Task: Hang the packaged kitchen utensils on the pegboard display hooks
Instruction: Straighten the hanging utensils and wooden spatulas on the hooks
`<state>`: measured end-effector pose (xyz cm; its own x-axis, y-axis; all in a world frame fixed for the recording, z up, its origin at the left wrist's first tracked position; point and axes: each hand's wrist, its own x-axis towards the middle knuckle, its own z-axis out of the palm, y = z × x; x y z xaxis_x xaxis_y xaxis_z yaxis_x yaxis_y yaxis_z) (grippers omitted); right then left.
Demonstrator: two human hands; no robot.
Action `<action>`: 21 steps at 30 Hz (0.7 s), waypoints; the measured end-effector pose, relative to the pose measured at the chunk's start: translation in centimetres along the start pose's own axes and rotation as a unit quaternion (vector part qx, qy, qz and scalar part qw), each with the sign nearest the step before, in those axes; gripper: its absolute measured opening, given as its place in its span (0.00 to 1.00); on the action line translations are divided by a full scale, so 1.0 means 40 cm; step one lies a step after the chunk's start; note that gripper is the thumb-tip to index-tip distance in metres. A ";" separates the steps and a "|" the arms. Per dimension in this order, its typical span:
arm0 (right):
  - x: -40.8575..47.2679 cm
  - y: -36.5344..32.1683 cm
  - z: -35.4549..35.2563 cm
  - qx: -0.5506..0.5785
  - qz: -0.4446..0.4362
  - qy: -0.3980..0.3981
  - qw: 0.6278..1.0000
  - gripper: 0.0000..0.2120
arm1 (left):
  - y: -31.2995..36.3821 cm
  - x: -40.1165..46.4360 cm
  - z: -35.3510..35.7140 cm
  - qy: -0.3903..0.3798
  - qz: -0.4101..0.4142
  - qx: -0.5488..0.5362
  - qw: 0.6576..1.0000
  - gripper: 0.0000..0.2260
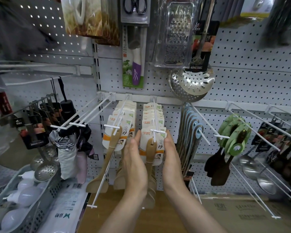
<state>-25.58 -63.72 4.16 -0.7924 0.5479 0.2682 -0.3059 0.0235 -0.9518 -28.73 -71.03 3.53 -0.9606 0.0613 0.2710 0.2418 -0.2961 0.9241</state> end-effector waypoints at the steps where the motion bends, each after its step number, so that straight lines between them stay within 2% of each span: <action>1: 0.001 0.002 0.001 -0.009 -0.002 0.004 1.000 0.35 | 0.000 -0.001 0.000 0.005 0.000 0.001 1.000 0.29; 4: -0.001 0.004 0.004 -0.036 -0.011 0.019 0.999 0.36 | 0.003 -0.001 -0.001 0.020 0.004 -0.002 1.000 0.27; 7: -0.005 0.000 0.001 -0.054 -0.018 0.042 0.998 0.29 | 0.014 0.002 0.000 0.029 0.010 0.002 1.000 0.25; 16: -0.001 -0.010 0.003 -0.084 -0.023 0.053 0.995 0.20 | 0.021 0.015 0.002 0.025 0.004 0.014 1.000 0.24; 21: 0.003 -0.005 0.001 -0.084 -0.015 0.052 0.995 0.27 | 0.016 0.024 0.004 0.015 -0.014 0.005 1.000 0.26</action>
<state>-25.62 -63.68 4.38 -0.7229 0.6278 0.2888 -0.2289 0.1768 -0.9573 -29.47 -70.99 4.43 -0.9707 0.0406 0.2369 0.2159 -0.2859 0.9336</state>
